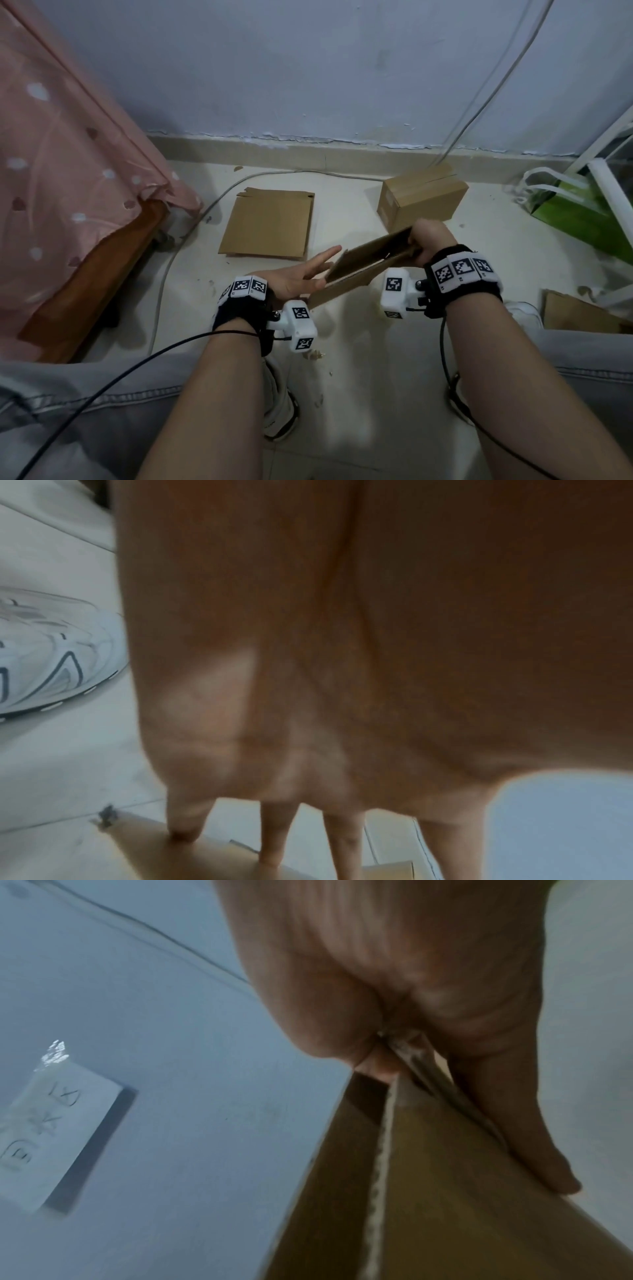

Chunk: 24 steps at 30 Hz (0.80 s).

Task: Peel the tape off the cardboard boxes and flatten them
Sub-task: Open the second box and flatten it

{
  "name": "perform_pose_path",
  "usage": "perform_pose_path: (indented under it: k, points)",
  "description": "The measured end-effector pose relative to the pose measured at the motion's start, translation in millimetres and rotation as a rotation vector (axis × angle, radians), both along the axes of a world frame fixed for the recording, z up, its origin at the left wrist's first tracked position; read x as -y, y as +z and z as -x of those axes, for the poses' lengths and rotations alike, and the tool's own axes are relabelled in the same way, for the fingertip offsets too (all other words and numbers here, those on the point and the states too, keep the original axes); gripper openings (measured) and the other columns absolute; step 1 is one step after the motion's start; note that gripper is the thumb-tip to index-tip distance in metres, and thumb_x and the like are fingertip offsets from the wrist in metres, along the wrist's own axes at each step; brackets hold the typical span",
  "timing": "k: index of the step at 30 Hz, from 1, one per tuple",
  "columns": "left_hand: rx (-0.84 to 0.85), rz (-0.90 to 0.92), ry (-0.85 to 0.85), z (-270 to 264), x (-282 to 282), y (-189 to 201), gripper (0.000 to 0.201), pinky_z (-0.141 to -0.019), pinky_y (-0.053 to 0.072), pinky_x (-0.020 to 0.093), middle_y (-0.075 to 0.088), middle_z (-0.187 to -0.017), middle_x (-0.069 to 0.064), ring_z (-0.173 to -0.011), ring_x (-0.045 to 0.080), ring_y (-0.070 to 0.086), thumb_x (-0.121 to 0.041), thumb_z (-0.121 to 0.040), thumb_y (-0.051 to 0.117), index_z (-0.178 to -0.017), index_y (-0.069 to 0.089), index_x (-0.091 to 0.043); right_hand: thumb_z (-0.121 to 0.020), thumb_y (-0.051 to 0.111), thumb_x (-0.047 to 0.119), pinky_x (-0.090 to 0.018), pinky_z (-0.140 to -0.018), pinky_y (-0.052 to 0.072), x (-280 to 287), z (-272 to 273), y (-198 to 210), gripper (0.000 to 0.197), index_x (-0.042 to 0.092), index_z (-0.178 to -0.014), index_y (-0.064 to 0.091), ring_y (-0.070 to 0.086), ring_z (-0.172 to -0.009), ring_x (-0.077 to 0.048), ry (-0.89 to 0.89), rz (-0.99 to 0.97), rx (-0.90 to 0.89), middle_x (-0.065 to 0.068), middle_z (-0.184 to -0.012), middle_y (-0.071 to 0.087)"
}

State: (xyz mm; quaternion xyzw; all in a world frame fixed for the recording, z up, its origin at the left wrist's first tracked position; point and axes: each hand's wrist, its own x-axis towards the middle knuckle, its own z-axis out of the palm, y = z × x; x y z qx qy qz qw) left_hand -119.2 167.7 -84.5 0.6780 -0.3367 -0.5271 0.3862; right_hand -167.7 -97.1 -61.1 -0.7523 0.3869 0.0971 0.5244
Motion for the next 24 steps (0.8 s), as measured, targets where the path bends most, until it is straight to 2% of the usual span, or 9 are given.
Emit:
perform_pose_path:
  k: [4,7,10,12,14,16,18,20,24]
  points:
    - [-0.057,-0.055,0.023,-2.2,0.2,-3.9,0.115,-0.121,0.015,0.049,0.011,-0.163,-0.011,-0.15,0.012,0.013,-0.058,-0.062,0.084,-0.15,0.009,-0.054,-0.091,0.065,0.018,-0.017,-0.064,0.041,9.6,11.0,-0.6,0.03,0.012,-0.064,0.056,0.048,-0.071,-0.02,-0.117,0.076,-0.043,-0.003,-0.072,0.057]
    - [0.106,-0.154,0.074,-3.0,5.7,1.4,0.095,-0.105,0.039,0.038,0.048,-0.143,-0.013,-0.133,0.016,0.045,-0.041,-0.069,0.085,-0.142,0.027,-0.06,-0.093,0.061,0.013,-0.018,-0.05,0.035,11.4,17.1,3.8,0.028,0.008,-0.067,0.07,0.044,-0.07,-0.022,-0.058,0.081,-0.076,0.0,-0.056,0.052]
    - [0.253,-0.213,0.402,-0.4,8.9,-4.5,0.06,-0.093,0.05,0.037,0.065,-0.117,-0.009,-0.106,0.015,0.061,-0.056,-0.078,0.069,-0.134,0.048,-0.045,-0.095,0.051,0.015,-0.025,-0.059,0.044,6.8,13.8,7.2,0.016,0.006,-0.084,0.058,0.05,-0.084,-0.027,-0.21,-0.333,0.051,-0.005,-0.066,0.058]
    - [0.138,-0.171,0.601,3.9,6.6,-11.7,0.067,-0.101,0.049,0.045,0.067,-0.122,0.0,-0.109,0.019,0.063,-0.056,-0.075,0.069,-0.135,0.052,-0.03,-0.098,0.046,0.023,-0.046,-0.08,0.051,3.4,15.1,16.9,0.016,0.008,-0.097,0.053,0.055,-0.1,-0.036,-0.321,-0.543,0.119,-0.016,-0.105,0.06]
    - [-0.107,-0.061,0.803,9.4,3.5,-18.4,0.058,-0.1,0.049,0.048,0.066,-0.124,0.007,-0.109,0.024,0.065,-0.039,-0.083,0.073,-0.133,0.052,-0.02,-0.099,0.047,0.047,-0.05,-0.09,0.047,4.2,16.2,18.5,0.047,0.013,-0.132,0.047,0.047,-0.125,-0.035,-0.15,-0.44,0.111,-0.008,-0.136,0.047]
    - [-0.29,0.035,0.93,16.2,-0.9,-14.6,0.037,-0.092,0.054,0.047,0.068,-0.118,0.008,-0.107,0.027,0.066,-0.021,-0.09,0.069,-0.123,0.054,-0.018,-0.089,0.056,0.061,-0.039,-0.084,0.05,10.6,18.1,10.5,0.071,0.022,-0.145,0.035,0.054,-0.112,-0.025,-0.038,-0.31,0.13,0.002,-0.13,0.051]
    - [-0.349,0.081,0.977,17.2,-7.9,-14.5,0.028,-0.082,0.057,0.039,0.071,-0.111,0.007,-0.102,0.024,0.068,-0.016,-0.09,0.067,-0.117,0.058,-0.016,-0.072,0.079,0.055,-0.046,-0.093,0.051,17.0,23.7,-2.2,0.084,0.023,-0.14,0.042,0.06,-0.104,-0.021,0.001,-0.232,0.124,-0.002,-0.125,0.06]
    - [-0.331,0.081,1.032,15.1,-14.5,-17.4,0.031,-0.082,0.058,0.037,0.073,-0.11,0.009,-0.099,0.024,0.07,-0.024,-0.088,0.07,-0.116,0.062,-0.011,-0.067,0.088,0.037,-0.043,-0.096,0.052,20.8,26.4,-18.0,0.075,0.014,-0.131,0.055,0.065,-0.104,-0.024,-0.009,-0.229,0.101,-0.008,-0.121,0.067]
    - [-0.125,-0.042,1.164,5.0,-19.1,-29.7,0.043,-0.087,0.057,0.04,0.075,-0.1,0.007,-0.092,0.025,0.071,-0.041,-0.069,0.086,-0.098,0.068,-0.015,-0.079,0.081,0.018,-0.034,-0.08,0.056,1.1,25.6,-25.4,0.039,0.002,-0.112,0.067,0.069,-0.094,-0.024,-0.074,-0.275,0.099,-0.013,-0.108,0.072]
